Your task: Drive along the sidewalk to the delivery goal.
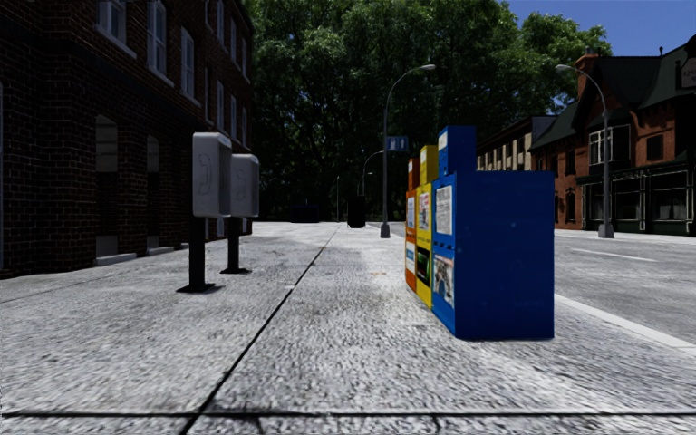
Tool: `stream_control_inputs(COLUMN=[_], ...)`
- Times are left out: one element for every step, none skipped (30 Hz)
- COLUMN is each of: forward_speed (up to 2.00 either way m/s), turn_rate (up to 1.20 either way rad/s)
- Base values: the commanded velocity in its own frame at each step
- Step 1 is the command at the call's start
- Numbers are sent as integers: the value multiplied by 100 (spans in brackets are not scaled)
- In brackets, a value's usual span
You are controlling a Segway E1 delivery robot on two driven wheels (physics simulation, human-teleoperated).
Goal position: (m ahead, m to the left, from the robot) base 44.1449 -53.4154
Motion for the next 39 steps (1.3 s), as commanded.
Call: stream_control_inputs(forward_speed=[200,200,200,200,200,200,200,200,200,200,200,200,200,200,200,200,200,200,200,200,200,200,200,200,200,200,200,200,200,200,200,200,200,200,200,200,200,200,200], turn_rate=[0,0,0,0,0,0,0,0,0,0,0,0,0,0,0,0,0,0,0,0,0,0,0,0,0,0,0,0,0,0,0,0,0,0,0,0,0,0,0])
